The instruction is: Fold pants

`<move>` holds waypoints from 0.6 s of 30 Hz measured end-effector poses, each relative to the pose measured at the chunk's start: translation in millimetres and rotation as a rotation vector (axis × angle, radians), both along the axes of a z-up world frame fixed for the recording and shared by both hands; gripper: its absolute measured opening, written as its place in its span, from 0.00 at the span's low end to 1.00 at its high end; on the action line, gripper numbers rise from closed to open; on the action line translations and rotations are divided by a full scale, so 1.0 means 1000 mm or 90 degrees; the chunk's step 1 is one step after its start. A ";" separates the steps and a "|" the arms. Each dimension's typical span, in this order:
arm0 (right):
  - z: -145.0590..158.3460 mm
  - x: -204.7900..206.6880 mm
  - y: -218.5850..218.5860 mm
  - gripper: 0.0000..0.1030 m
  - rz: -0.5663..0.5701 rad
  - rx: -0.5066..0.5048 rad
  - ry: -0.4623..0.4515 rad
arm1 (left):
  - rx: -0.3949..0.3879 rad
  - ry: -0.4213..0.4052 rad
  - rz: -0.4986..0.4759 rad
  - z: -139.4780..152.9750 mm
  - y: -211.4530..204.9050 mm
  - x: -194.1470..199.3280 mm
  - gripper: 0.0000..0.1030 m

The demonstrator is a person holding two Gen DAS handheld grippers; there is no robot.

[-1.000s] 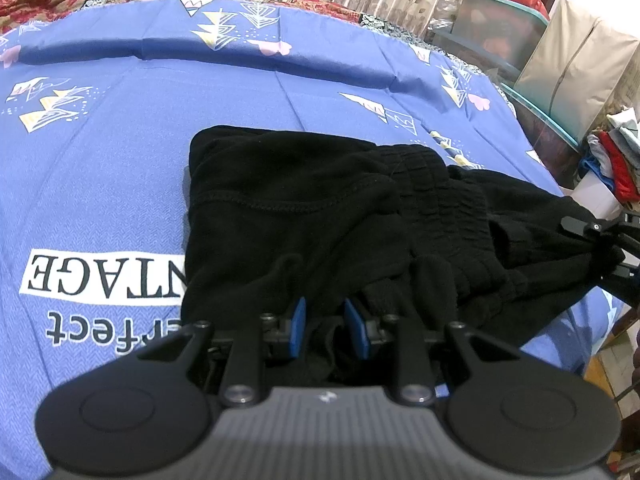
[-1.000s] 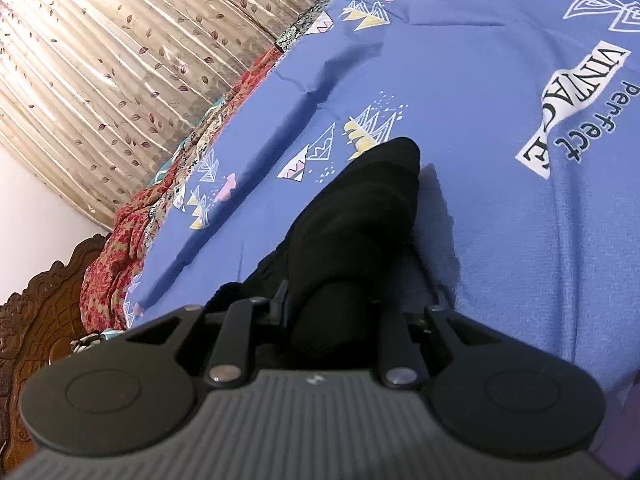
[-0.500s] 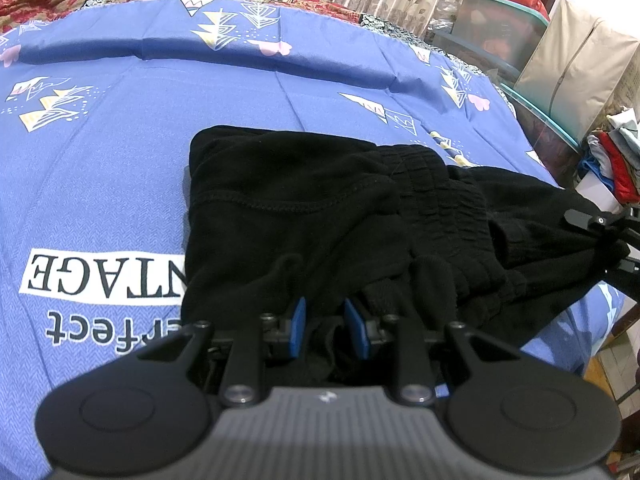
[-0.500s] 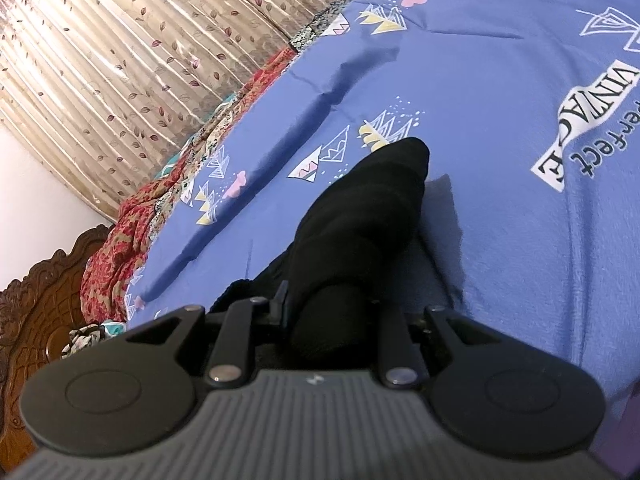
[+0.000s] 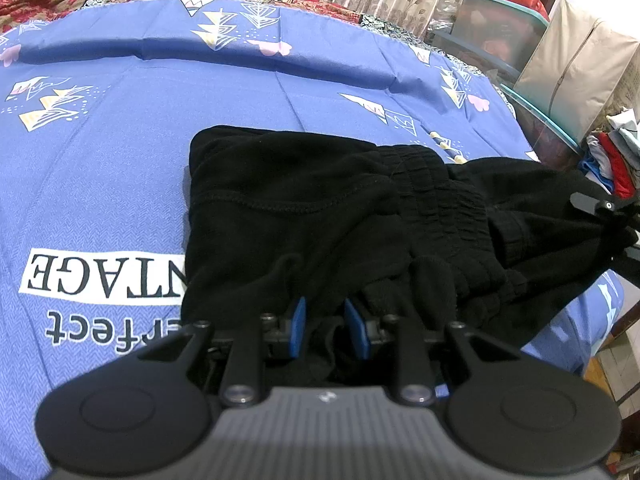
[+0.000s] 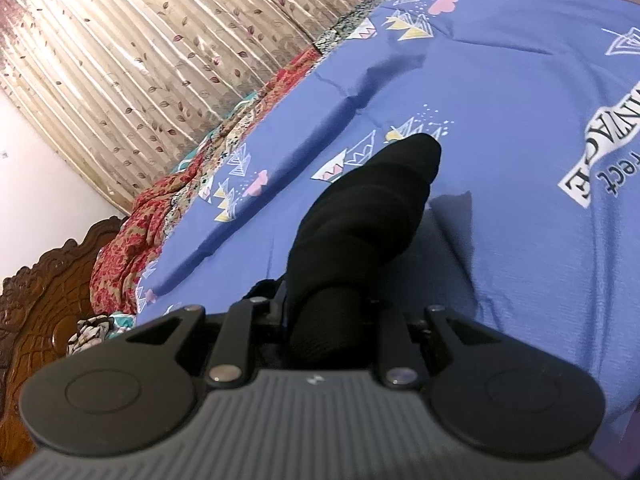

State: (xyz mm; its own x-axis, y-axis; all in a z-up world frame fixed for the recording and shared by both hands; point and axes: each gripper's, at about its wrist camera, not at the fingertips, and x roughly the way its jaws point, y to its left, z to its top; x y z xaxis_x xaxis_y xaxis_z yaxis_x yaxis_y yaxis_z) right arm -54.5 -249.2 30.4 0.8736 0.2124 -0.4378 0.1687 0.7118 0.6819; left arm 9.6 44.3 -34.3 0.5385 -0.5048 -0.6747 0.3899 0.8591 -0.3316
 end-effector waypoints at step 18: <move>0.013 0.006 0.017 0.23 0.040 -0.031 -0.024 | -0.001 0.000 0.000 0.000 0.001 0.000 0.24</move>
State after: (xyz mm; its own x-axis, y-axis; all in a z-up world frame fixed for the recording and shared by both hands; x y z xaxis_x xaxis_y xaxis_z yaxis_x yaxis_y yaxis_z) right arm -48.2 -231.8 43.9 0.8749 0.2472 -0.4166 0.0975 0.7525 0.6513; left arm 9.3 44.9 -34.5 0.5379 -0.5066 -0.6738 0.3904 0.8581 -0.3336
